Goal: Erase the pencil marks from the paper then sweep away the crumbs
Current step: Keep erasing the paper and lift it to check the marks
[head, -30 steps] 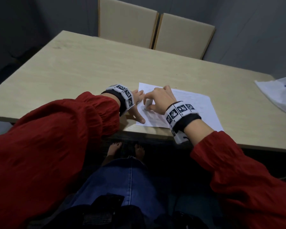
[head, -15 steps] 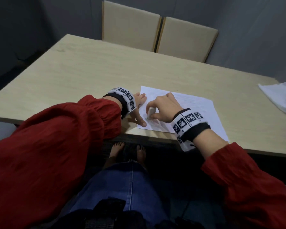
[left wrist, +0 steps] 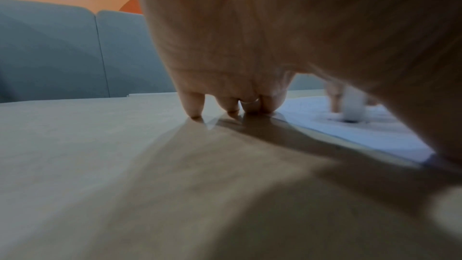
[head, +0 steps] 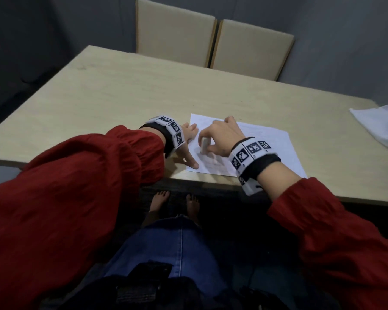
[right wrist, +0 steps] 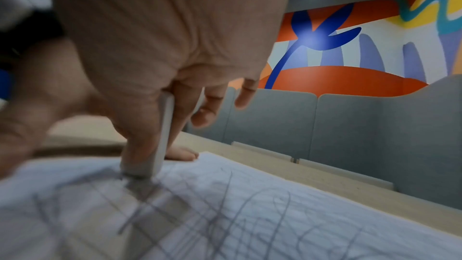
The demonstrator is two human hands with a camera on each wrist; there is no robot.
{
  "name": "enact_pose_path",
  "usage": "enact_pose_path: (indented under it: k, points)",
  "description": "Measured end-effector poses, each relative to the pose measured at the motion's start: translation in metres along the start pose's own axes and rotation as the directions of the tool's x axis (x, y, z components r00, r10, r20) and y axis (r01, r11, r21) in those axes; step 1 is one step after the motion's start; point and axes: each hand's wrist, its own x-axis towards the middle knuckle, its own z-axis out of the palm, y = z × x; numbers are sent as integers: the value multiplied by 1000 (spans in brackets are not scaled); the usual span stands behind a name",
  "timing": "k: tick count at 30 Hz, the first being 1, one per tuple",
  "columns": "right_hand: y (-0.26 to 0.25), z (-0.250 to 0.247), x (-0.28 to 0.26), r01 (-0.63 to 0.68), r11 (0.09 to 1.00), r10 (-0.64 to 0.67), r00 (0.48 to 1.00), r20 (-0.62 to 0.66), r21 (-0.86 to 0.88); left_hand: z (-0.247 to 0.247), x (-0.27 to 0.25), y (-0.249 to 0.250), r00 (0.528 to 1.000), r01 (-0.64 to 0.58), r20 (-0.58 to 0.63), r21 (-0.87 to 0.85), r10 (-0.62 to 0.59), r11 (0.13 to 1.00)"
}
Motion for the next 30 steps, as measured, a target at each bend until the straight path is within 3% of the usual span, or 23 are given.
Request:
enact_pose_path:
  k: [3, 8, 15, 23, 30]
  points:
    - [-5, 1, 10, -54, 998, 55, 998, -32, 41, 0, 2, -2, 1000, -8, 10, -3, 8, 1000]
    - [2, 10, -15, -25, 998, 26, 1000, -8, 60, -1, -5, 6, 1000, -5, -14, 51, 6, 999]
    - [-12, -3, 14, -67, 997, 68, 998, -14, 41, 2, 0, -4, 999, -25, -27, -78, 23, 997]
    - [-2, 0, -5, -38, 996, 34, 998, 53, 77, 3, 0, 0, 998, -29, -46, 5, 30, 1000]
    - [-6, -1, 6, -107, 992, 104, 994, 38, 73, 6, 6, -3, 998, -35, -53, -23, 34, 999]
